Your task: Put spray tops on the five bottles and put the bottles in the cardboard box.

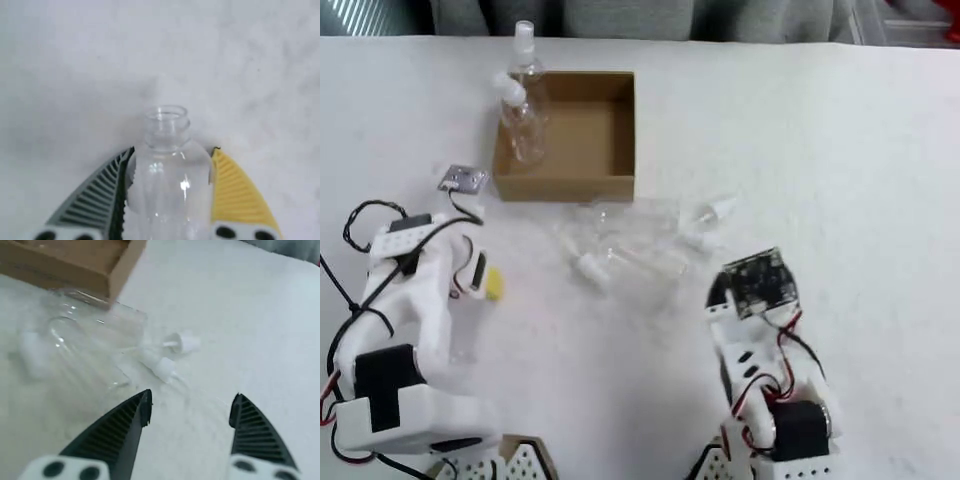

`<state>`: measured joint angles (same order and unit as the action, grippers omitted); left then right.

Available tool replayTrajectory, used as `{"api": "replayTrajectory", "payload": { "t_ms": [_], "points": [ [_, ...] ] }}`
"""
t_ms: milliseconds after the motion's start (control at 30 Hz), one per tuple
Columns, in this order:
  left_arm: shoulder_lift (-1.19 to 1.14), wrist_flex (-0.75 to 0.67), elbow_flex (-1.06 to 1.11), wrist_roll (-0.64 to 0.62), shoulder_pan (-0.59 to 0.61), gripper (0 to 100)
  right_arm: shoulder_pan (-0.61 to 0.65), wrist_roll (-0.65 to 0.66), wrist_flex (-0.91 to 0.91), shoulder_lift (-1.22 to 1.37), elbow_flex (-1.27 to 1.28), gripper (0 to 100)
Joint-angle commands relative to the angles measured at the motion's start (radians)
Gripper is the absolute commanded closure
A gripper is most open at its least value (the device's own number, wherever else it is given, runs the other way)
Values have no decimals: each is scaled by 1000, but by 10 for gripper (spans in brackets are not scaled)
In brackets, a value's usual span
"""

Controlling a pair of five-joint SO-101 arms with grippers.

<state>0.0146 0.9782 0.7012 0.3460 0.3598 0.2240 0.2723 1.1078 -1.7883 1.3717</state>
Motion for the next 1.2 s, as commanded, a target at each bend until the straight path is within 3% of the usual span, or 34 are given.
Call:
{"api": "replayTrajectory", "payload": {
  "t_ms": [0,233,567,867,1167],
  "points": [
    [4,8,-51,-11,27,962,143,3,-7,105,-78,765],
    [4,8,-51,-11,27,962,334,2,-150,507,-152,762],
    [4,8,-51,-9,24,962,447,-81,-166,1116,-499,762],
    [4,8,-51,-6,22,962,458,-74,-245,1541,-721,762],
    [4,8,-51,-6,21,962,472,-77,-236,1744,-884,762]
  ]
}}
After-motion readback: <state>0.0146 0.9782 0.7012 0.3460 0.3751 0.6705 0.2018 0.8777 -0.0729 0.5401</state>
